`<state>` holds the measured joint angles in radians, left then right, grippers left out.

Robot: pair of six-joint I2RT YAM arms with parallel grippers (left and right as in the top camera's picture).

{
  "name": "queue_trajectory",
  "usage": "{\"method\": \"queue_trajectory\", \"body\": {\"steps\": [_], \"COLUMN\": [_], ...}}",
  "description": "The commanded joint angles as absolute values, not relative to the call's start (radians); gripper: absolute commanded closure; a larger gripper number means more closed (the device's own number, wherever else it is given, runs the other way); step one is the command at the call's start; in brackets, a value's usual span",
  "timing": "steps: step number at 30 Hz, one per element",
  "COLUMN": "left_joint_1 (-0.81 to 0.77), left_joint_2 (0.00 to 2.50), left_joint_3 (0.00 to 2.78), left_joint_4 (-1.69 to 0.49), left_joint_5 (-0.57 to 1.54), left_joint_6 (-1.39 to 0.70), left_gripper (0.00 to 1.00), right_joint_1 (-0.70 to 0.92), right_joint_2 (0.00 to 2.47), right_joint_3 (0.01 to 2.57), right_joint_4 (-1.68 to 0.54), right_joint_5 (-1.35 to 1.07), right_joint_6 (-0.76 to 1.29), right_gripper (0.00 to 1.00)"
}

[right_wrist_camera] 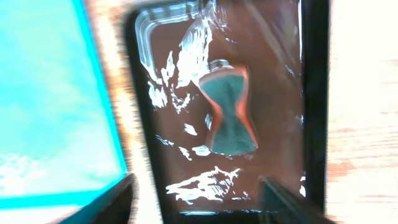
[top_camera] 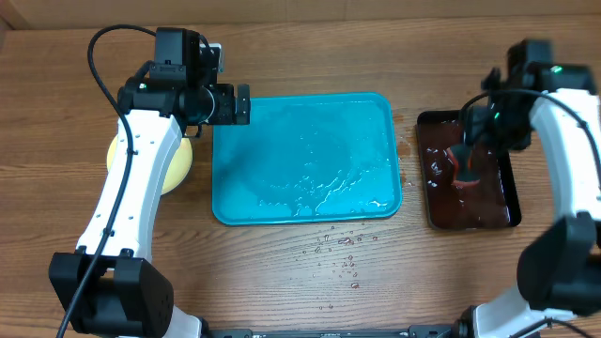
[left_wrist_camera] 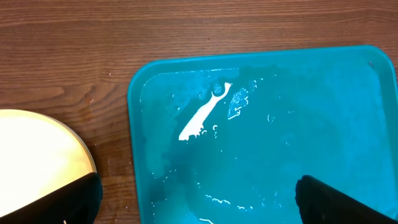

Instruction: Clean dirty plates on tray and stack at the side

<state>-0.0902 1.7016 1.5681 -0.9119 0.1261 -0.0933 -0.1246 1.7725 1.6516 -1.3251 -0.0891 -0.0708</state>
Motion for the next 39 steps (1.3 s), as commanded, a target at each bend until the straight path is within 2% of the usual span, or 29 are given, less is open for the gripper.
{"method": "queue_trajectory", "body": {"steps": [1,3,17,31,35,39], "left_joint_1": [-0.091,-0.091,-0.091,-0.091,-0.091,-0.091], "left_joint_2": [1.680,1.680,1.680,1.680,1.680,1.680], "left_joint_3": [1.586,1.586,1.586,1.586,1.586,1.586], "left_joint_4": [-0.909,-0.909,-0.909,-0.909,-0.909,-0.909], "left_joint_5": [0.120,0.120,0.120,0.120,0.120,0.120], "left_joint_6": [-0.074,-0.074,-0.074,-0.074,-0.074,-0.074], "left_gripper": [0.00,0.00,0.00,0.00,0.00,0.00], "right_joint_1": [-0.124,-0.124,-0.124,-0.124,-0.124,-0.125], "right_joint_2": [1.629,1.560,1.126,0.936,0.910,0.849], "right_joint_3": [1.797,1.856,1.906,1.906,1.900,1.832], "right_joint_4": [-1.370,-1.407,-1.464,-1.604,-1.569,-1.409], "right_joint_5": [-0.205,-0.213,-0.305,-0.234,-0.182,-0.172], "right_joint_6": [-0.022,-0.021,0.057,0.057,0.057,0.052], "right_gripper": [0.21,0.00,0.00,0.00,0.00,0.00]}}
